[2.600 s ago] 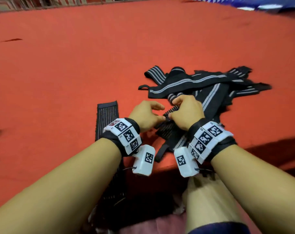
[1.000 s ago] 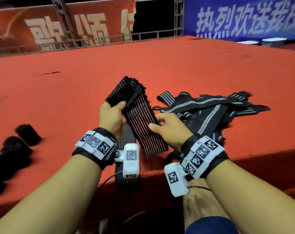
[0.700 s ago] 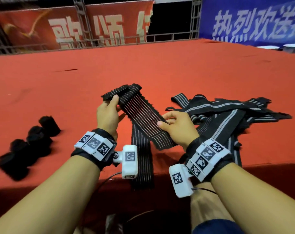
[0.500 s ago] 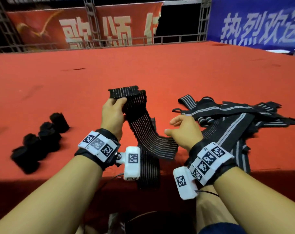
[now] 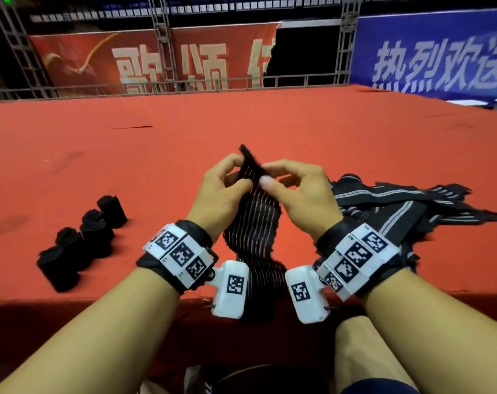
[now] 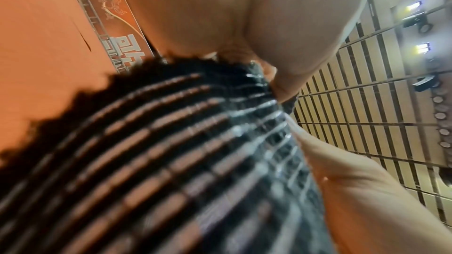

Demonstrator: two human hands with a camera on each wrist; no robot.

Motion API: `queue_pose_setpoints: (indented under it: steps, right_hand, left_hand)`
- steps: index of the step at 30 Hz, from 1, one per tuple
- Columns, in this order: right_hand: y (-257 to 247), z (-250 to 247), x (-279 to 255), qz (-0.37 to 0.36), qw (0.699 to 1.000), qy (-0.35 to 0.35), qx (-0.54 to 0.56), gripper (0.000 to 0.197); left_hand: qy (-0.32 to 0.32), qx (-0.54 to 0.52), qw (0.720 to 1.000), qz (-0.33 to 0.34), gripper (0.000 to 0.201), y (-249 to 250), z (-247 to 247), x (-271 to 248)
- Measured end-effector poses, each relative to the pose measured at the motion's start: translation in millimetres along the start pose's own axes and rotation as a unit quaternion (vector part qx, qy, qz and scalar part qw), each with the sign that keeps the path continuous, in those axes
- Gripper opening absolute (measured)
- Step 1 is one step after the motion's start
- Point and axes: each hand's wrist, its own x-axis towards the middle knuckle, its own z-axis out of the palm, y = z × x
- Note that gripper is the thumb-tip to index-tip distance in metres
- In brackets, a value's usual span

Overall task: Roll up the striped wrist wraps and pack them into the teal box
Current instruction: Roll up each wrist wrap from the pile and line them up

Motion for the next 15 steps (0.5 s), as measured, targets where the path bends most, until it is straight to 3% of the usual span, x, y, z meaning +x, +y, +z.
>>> queue_pose_setpoints:
  steps: [7, 15]
  right_hand:
    - [-7, -19, 13, 0.019, 0.992, 0.127, -0.008, 0.013]
    - [-16, -23, 13, -0.010, 0.998, 0.059, -0.007, 0.014]
  left_hand:
    - [0.001, 0.023, 1.000, -0.004, 0.032, 14, -2, -7]
    - [-0.009, 0.029, 0.999, -0.026, 0.016, 24, -1, -6]
